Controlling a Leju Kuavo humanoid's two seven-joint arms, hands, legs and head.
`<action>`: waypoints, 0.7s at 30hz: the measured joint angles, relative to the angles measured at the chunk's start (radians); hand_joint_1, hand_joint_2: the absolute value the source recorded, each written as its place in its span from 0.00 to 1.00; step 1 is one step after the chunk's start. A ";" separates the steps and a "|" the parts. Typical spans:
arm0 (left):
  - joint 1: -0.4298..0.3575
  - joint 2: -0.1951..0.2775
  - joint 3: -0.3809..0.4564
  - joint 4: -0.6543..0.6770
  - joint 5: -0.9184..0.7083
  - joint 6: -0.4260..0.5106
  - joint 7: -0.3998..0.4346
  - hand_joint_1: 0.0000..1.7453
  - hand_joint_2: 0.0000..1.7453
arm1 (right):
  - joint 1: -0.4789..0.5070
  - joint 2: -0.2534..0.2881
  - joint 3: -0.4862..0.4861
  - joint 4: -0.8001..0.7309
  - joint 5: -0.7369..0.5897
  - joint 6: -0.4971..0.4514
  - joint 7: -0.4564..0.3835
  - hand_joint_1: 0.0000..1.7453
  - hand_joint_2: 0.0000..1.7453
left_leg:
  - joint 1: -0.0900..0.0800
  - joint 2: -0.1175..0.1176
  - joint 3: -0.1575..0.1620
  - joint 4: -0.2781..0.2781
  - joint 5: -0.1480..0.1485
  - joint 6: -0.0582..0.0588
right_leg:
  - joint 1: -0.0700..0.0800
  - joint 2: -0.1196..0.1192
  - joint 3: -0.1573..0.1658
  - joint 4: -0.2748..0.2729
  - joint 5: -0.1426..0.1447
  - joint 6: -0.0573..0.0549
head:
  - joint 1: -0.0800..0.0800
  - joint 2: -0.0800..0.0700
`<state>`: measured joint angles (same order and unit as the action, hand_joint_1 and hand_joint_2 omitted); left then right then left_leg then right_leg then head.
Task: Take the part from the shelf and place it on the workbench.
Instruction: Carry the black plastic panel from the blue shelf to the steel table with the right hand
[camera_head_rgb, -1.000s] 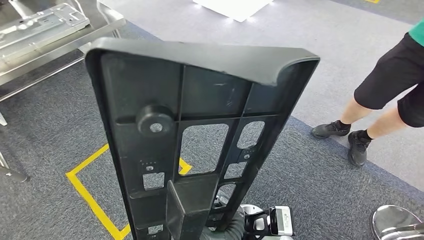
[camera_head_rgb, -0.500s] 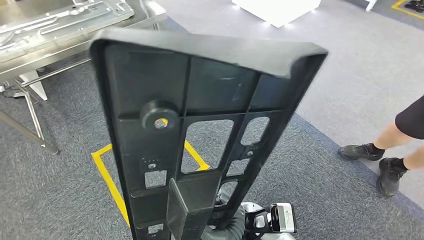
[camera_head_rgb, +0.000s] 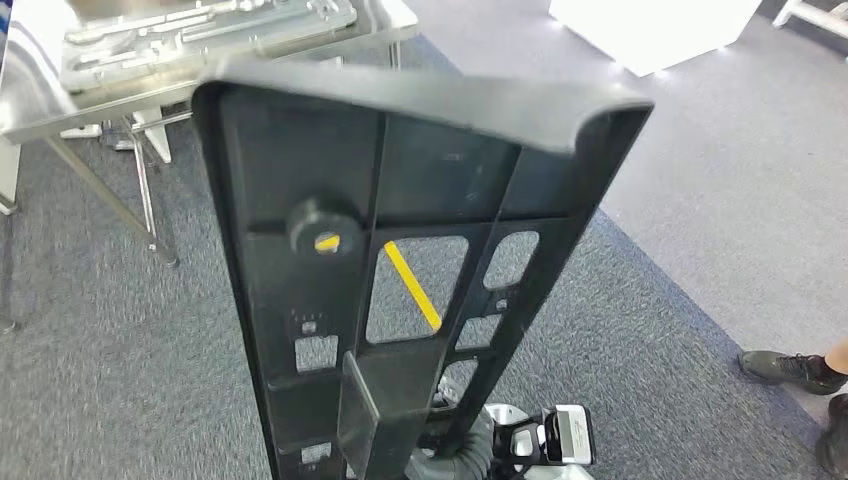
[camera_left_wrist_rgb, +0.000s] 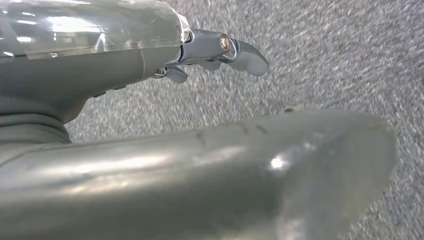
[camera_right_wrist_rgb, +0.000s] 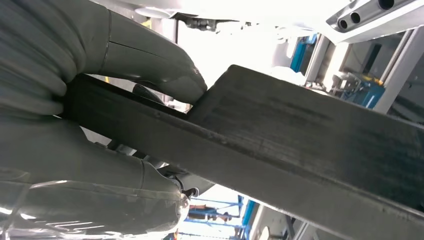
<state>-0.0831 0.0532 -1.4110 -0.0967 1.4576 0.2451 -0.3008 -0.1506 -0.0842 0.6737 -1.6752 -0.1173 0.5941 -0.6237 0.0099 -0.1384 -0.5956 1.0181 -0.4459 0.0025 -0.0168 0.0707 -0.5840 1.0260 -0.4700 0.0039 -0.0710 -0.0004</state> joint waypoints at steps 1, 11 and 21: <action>0.002 0.000 0.003 0.000 0.000 -0.001 -0.003 0.00 0.00 | -0.002 0.000 0.000 0.000 0.000 0.000 0.000 1.00 1.00 | 0.001 0.007 -0.001 0.002 -0.001 -0.006 | -0.001 -0.012 0.005 -0.006 0.001 -0.006 | 0.000 0.000; 0.000 0.003 0.025 0.000 0.000 -0.016 -0.014 0.00 0.00 | -0.004 0.002 0.000 -0.002 -0.003 -0.009 0.000 1.00 1.00 | 0.014 0.156 -0.050 0.095 -0.010 -0.040 | -0.005 -0.147 0.048 -0.019 -0.026 -0.011 | -0.001 0.000; -0.002 0.006 0.050 0.000 0.000 -0.058 -0.033 0.00 0.00 | -0.002 0.007 0.001 -0.015 -0.017 -0.012 0.000 1.00 1.00 | 0.006 0.147 0.012 -0.015 0.005 0.021 | -0.005 -0.082 -0.051 0.206 -0.149 0.029 | 0.000 0.000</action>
<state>-0.0854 0.0594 -1.3614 -0.0970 1.4578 0.1869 -0.3340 -0.1523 -0.0773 0.6743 -1.6904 -0.1340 0.5823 -0.6237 0.0162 0.0090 -0.5836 1.0035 -0.4412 0.0236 -0.0220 -0.0114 -0.6352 1.2318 -0.6188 0.0328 -0.0712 -0.0004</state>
